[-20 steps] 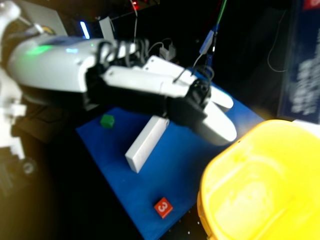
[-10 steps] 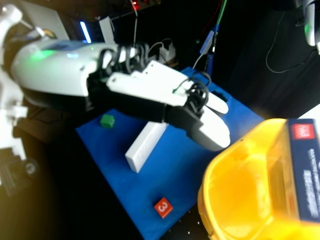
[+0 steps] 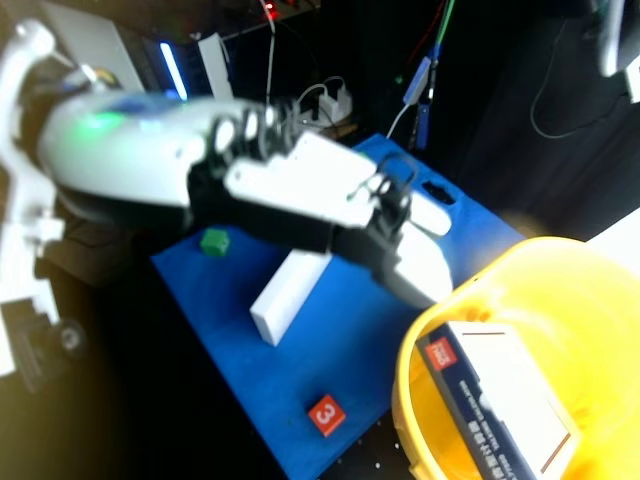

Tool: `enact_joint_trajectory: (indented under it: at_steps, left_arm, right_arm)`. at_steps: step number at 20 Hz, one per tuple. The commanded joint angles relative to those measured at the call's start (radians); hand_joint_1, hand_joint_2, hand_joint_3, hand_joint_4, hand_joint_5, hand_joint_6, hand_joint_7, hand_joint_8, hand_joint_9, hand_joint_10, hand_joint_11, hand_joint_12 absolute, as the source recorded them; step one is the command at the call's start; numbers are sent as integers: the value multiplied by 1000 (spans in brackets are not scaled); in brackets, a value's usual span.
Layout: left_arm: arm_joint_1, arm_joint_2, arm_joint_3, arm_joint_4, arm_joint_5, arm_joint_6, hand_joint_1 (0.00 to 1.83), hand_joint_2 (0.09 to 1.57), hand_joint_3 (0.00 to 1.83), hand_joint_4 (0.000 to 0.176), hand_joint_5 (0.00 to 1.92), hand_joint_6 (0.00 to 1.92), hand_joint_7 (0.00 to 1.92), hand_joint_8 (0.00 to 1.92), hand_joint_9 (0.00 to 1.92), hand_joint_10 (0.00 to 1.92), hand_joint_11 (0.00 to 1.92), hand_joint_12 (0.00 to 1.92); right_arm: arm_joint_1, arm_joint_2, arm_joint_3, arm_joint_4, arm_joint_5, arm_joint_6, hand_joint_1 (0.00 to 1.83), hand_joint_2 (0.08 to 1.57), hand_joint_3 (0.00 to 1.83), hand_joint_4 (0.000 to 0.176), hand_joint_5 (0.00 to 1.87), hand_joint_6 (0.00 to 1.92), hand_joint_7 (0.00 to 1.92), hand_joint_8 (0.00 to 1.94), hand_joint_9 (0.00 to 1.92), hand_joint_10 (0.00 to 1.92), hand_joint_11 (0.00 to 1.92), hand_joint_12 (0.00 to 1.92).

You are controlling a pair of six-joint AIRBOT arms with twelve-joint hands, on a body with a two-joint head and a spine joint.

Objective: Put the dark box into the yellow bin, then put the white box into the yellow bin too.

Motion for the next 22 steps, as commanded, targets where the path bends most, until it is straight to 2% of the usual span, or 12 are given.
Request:
enact_joint_trajectory:
  at_steps: [1,3,6,7,8,9,11,14,16,18,20,22]
  left_arm:
    - [-4,12,-2,-49,-98,-7,1059,856,15,69,480,7,378,4,389,16,41,1095]
    - [15,29,-16,-49,-96,-7,1013,829,0,42,422,12,446,47,453,70,1,1494]
    - [44,58,-31,-62,-93,-7,1068,824,0,83,385,9,354,13,312,25,0,1373]
    - [50,63,-34,-64,-90,-7,1093,834,0,35,379,5,351,11,337,39,0,1380]
    - [55,66,-36,-65,-89,-7,1113,835,0,12,401,11,373,16,366,56,0,1405]
    - [63,69,-37,-66,-85,-7,1113,835,0,12,401,11,373,16,366,56,0,1405]
    - [77,69,-37,-66,-80,-4,1050,772,0,98,347,9,232,2,243,6,0,1181]
    - [101,70,-37,-78,-76,-1,1040,789,0,70,455,20,352,8,456,36,51,1219]
    - [115,70,-35,-85,-71,2,1090,802,1,11,542,15,496,7,638,23,292,963]
    - [122,71,-35,-88,-69,2,1107,810,6,39,587,14,548,3,662,4,359,833]
    - [142,76,-38,-101,-70,2,1142,816,1,35,650,13,587,3,646,1,352,724]
    - [147,78,-37,-107,-70,2,1127,812,0,35,595,0,538,0,619,0,249,904]
  right_arm:
    - [4,7,-2,35,114,0,46,993,0,0,265,0,432,1,379,6,122,469]
    - [-62,25,-7,107,205,0,89,937,0,0,254,0,414,0,357,0,115,472]
    - [-79,36,-17,129,207,0,90,887,2,0,213,1,392,2,351,0,116,416]
    - [-86,41,-24,134,207,0,77,911,0,0,206,0,382,1,375,0,151,359]
    - [-96,48,-33,141,207,0,77,917,1,0,195,0,366,1,375,2,166,297]
    - [-107,53,-43,142,207,0,77,917,1,0,195,0,366,1,375,2,166,297]
    - [-124,58,-55,148,207,0,135,897,0,0,155,0,367,1,328,0,139,260]
    - [-157,61,-72,151,207,0,125,861,0,0,135,0,359,0,310,0,110,248]
    - [-195,52,-77,153,207,0,115,861,0,0,109,0,325,0,266,0,93,245]
    - [-222,41,-76,157,207,0,131,868,0,0,103,0,278,0,245,0,89,250]
    - [-259,22,-69,173,207,0,119,878,2,0,104,1,294,8,239,1,107,265]
    - [-287,6,-61,195,207,0,119,843,0,0,139,12,323,15,266,11,136,276]
